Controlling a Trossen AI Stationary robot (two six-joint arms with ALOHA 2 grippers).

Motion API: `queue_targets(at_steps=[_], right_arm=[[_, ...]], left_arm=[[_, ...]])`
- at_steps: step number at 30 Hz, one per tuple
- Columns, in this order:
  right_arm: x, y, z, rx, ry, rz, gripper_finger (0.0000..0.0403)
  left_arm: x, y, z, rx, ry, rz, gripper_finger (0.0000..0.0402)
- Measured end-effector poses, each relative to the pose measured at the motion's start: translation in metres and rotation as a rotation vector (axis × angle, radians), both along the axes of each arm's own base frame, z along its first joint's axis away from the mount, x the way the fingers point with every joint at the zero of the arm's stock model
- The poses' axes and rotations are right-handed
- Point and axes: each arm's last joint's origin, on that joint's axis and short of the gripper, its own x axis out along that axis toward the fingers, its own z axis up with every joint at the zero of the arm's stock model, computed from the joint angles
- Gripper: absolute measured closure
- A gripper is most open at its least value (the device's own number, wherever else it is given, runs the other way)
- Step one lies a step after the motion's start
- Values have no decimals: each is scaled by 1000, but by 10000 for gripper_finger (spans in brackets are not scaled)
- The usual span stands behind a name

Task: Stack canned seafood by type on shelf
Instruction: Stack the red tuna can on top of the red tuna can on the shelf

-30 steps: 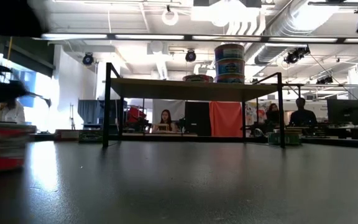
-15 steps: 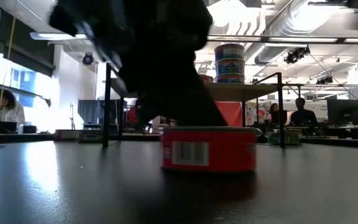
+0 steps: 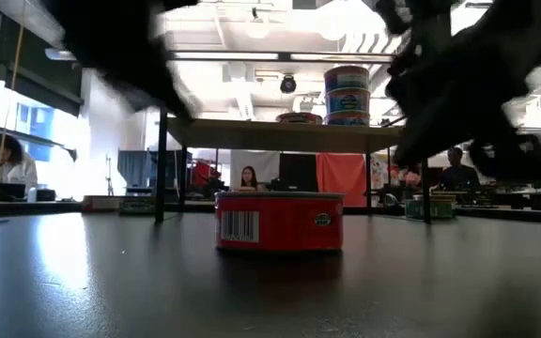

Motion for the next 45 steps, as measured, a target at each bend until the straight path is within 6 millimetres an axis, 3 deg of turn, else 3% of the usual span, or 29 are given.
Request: queue_targets(at_steps=[4,10,18,26,34,37,45], right_arm=[[10,-20,-6,-39,21,-58,403],[32,-34,-14,-81,124,-10,403],[45,-32,-28,-87,176,35,403],[45,-25,-25,-64,141,66,403],[36,-15,-29,-65,210,92,403],[35,-10,-28,-51,207,103,403],[31,4,-27,-28,186,78,403]], left_arm=[[-23,-4,-38,-1,89,80,401],[-5,-7,-63,-13,105,52,401],[26,-2,-62,18,29,57,401],[35,10,-59,14,9,12,401],[23,-2,-49,-25,42,-30,401],[25,-9,-51,-37,7,-47,401],[38,-6,-65,-74,-46,-32,401]])
